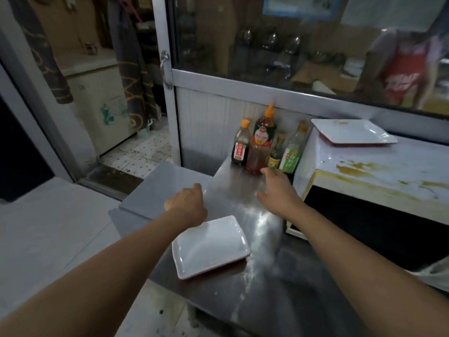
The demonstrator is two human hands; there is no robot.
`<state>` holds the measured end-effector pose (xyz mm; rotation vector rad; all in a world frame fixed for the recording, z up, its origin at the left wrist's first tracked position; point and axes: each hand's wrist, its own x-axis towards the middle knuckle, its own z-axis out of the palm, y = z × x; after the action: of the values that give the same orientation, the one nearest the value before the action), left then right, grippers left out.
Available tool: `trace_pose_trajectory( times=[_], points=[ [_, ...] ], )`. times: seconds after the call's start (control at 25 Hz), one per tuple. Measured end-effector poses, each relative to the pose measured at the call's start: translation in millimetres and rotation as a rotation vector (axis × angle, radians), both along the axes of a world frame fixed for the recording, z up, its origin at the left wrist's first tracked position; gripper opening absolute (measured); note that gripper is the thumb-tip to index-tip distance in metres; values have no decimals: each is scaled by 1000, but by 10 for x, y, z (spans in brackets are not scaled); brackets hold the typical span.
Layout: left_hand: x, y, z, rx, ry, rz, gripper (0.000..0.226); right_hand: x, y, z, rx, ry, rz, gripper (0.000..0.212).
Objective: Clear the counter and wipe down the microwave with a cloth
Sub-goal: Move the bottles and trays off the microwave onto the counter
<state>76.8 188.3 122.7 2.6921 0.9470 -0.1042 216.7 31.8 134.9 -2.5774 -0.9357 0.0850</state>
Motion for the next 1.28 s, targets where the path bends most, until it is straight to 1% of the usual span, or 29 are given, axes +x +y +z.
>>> trace_pose_trajectory(
  times=[0.24, 0.44, 0.64, 0.76, 0.88, 0.96, 1.12, 1.28],
  points=[
    [513, -239, 534, 123, -38, -183, 43, 223, -384, 626, 49, -118, -136, 57],
    [1031, -534, 821, 175, -78, -306, 42, 609, -801, 906, 60, -157, -253, 59],
    [1725, -845, 987, 163, -161, -379, 30, 1296, -1258, 1042, 58, -163, -353, 60],
    [2158, -1021, 998, 148, -219, -340, 24, 1771, -1507, 1033, 71, -153, -379, 59],
    [2584, -1213, 945, 141, -264, -265, 25, 2327, -1702, 978, 82, -127, -396, 54],
    [2822, -1302, 895, 54, -288, -216, 24, 2664, -1770, 922, 78, -103, -398, 49],
    [3139, -1360, 769, -102, -316, -100, 32, 3177, -1744, 784, 58, -96, -355, 46],
    [3324, -1384, 663, -143, -305, -6, 32, 3540, -1657, 670, 7, -83, -315, 44]
  ],
)
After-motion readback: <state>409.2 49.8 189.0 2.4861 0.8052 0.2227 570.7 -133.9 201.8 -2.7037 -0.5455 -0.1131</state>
